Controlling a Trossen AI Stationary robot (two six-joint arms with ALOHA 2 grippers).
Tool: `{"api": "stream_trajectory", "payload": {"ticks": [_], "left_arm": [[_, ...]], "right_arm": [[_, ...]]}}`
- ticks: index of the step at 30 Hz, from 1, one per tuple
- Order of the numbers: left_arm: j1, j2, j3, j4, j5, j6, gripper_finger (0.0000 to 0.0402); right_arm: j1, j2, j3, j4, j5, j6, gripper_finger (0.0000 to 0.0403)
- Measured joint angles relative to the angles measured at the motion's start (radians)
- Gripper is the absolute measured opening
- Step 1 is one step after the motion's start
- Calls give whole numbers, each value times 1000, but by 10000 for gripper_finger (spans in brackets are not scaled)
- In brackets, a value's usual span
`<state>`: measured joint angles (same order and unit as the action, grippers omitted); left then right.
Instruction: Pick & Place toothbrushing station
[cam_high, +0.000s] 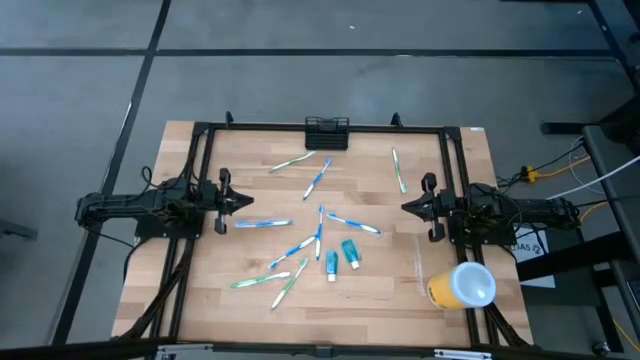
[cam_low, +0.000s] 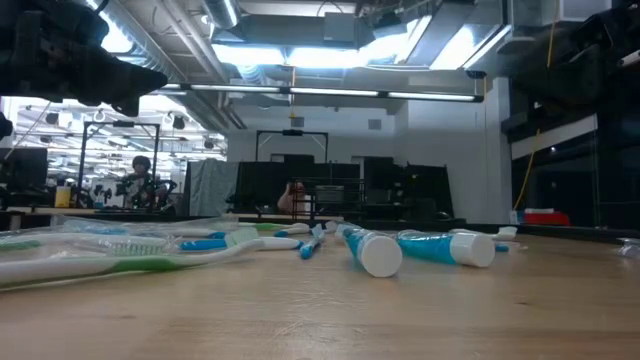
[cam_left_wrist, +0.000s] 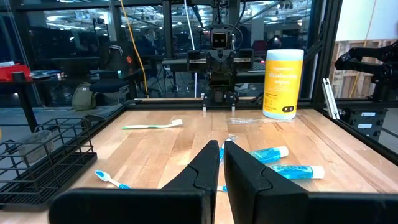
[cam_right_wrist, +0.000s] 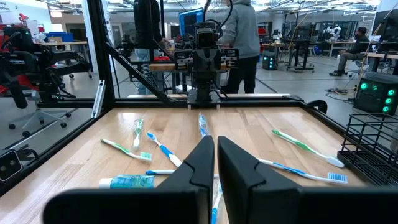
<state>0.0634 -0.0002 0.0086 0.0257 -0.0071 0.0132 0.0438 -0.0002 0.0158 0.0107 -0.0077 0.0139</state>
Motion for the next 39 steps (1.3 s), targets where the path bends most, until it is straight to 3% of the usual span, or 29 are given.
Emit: {"api": "stream_trajectory", "payload": {"ticks": [14,20,24,26,30,34,39], "left_arm": [[0,0,0,0,0,0,20],[0,0,0,0,-2,6,20],[0,0,0,4,-52,81,20],[0,0,0,35,-82,123,20],[0,0,0,161,-93,43,20],[10,3,0,323,-295,89,20],[11,2,23,446,-460,-344,20]], "right_arm": [[-1,0,0,2,-4,31,25],[-1,0,0,26,3,465,25],[-1,0,0,38,127,530,25],[-1,0,0,63,166,663,25],[-1,0,-1,122,270,870,25],[1,0,-1,161,255,873,25],[7,0,-1,226,303,1015,25]]}}
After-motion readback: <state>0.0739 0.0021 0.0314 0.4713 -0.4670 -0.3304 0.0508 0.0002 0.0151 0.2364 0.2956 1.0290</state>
